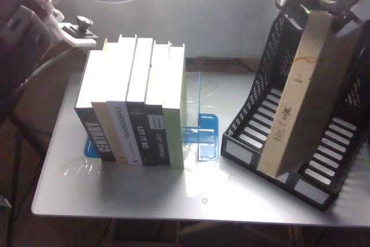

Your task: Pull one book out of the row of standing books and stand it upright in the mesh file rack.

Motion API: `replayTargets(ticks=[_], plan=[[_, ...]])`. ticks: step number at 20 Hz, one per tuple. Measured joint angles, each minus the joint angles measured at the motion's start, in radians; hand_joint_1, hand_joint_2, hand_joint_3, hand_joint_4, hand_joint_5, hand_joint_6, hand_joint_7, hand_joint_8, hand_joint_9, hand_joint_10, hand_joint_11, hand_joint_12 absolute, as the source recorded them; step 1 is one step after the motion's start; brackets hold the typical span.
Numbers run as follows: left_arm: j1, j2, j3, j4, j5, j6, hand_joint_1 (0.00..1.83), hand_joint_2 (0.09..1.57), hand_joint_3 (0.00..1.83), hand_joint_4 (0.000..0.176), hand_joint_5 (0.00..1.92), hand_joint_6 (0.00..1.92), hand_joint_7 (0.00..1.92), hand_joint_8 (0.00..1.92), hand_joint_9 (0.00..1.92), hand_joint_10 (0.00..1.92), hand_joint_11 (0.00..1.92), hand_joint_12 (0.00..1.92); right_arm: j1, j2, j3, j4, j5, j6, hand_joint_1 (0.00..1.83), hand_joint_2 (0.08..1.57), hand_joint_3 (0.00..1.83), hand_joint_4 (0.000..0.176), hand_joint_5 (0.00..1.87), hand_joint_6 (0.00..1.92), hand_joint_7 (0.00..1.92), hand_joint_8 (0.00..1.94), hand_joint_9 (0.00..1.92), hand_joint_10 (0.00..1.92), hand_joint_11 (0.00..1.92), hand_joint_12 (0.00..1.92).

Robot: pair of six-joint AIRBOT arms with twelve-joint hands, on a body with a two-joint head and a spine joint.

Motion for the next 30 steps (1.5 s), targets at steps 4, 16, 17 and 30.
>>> replayTargets(ticks=[4, 16, 17, 30], plan=[[0.005, 0.0, -0.007, 0.014, -0.02, -0.006, 0.6, 0.97, 0.82, 0.0, 0.0, 0.71, 0.0, 0.43, 0.0, 0.5, 0.0, 1.92, -0.012, -0.048, 0.039, -0.047, -0.037, -0.001, 1.23, 1.16, 0.0, 0.0, 0.83, 1.09, 0.97, 1.2, 1.06, 1.28, 0.94, 1.66], [0.023, 0.006, -0.023, 0.02, -0.064, -0.019, 0.57, 1.11, 0.58, 0.0, 0.0, 0.6, 0.0, 0.48, 0.0, 0.82, 0.0, 1.92, -0.038, -0.174, 0.135, -0.203, -0.176, 0.004, 1.36, 1.16, 0.0, 0.0, 0.8, 1.17, 0.88, 1.11, 0.88, 1.35, 0.7, 1.58], [0.023, 0.006, -0.023, 0.019, -0.064, -0.02, 0.6, 1.13, 0.56, 0.0, 0.0, 0.59, 0.0, 0.46, 0.0, 0.88, 0.0, 1.92, -0.042, -0.181, 0.146, -0.207, -0.178, 0.004, 1.36, 1.17, 0.0, 0.0, 0.81, 1.1, 0.86, 1.18, 0.86, 1.4, 0.7, 1.63], [0.028, 0.007, -0.026, 0.036, -0.123, -0.045, 0.65, 1.17, 0.46, 0.0, 0.0, 0.64, 0.0, 0.46, 0.0, 0.6, 0.0, 1.92, -0.062, -0.237, 0.272, -0.204, -0.227, 0.038, 1.35, 1.2, 0.0, 0.0, 0.73, 1.16, 0.82, 1.28, 0.78, 1.52, 0.55, 1.7]])
